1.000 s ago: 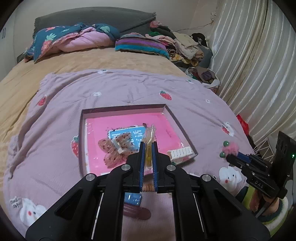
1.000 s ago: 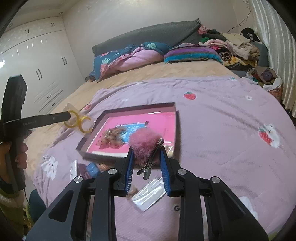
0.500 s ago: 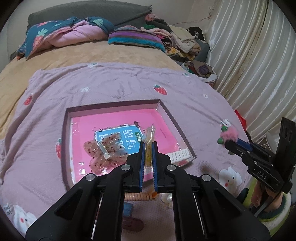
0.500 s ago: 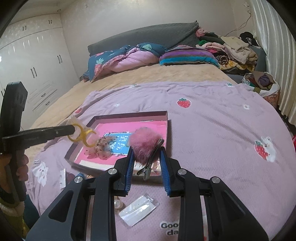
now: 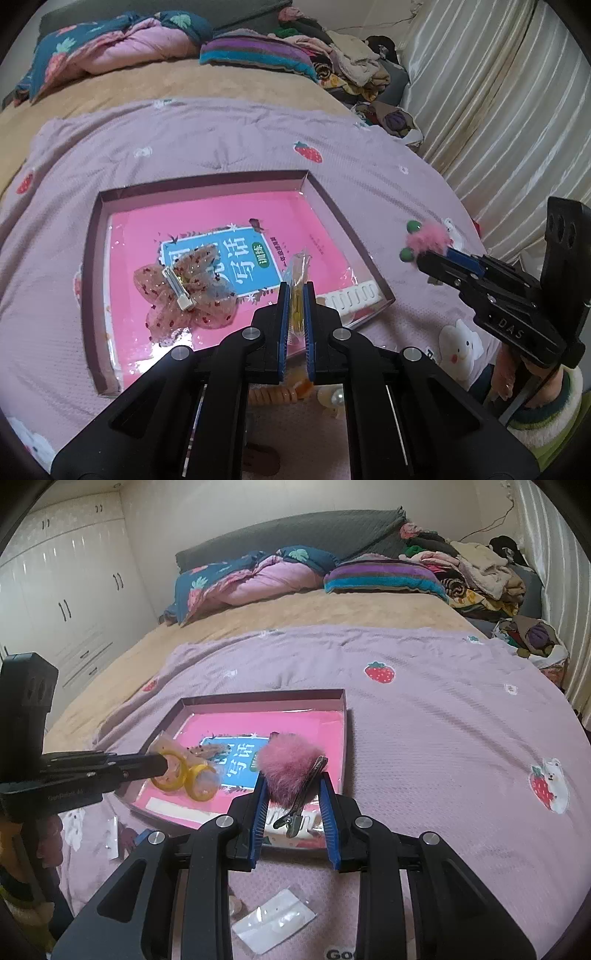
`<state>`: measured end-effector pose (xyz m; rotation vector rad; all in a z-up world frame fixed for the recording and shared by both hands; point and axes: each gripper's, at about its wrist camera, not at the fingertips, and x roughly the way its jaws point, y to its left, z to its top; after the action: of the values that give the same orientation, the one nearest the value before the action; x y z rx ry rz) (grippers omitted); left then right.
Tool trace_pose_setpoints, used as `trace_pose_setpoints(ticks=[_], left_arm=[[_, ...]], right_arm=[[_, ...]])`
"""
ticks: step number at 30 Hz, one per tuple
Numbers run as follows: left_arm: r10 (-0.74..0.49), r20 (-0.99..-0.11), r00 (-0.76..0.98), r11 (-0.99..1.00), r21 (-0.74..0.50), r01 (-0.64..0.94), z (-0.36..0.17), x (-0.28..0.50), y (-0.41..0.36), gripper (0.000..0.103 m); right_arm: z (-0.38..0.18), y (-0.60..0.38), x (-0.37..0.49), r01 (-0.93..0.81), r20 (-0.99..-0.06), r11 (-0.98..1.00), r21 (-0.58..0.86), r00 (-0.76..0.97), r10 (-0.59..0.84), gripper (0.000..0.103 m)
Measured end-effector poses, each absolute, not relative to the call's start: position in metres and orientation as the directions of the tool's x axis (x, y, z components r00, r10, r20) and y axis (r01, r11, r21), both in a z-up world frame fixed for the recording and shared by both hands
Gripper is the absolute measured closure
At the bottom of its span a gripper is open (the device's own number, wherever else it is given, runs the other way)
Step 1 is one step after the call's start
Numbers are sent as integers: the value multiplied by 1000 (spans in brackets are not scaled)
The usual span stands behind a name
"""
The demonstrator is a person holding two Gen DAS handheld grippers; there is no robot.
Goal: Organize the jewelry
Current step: 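Carry the yellow clip into the box with the left tool while the right tool places the pom-pom clip there, then withdraw both open tools from the box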
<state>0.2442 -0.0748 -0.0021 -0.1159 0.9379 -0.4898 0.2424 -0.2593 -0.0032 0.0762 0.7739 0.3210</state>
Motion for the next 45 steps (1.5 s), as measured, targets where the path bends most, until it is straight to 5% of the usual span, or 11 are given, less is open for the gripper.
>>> trace_pose_setpoints(ticks=[28,38,45], left_arm=[[-358,-789,499,934,-306,185,-38,246,2,92],[-303,-780,548,953,-263,151,-19,231,13,68],[-248,-754,608,968,-221,120,4,213,19,31]], right_arm=[[-67,-221,302,-238,-792,959,155,550,265,74],[-44,-234,284,-224,-752,959,174,598,276,47],[-5,-242,252,-244,-667,953,182,681,301,26]])
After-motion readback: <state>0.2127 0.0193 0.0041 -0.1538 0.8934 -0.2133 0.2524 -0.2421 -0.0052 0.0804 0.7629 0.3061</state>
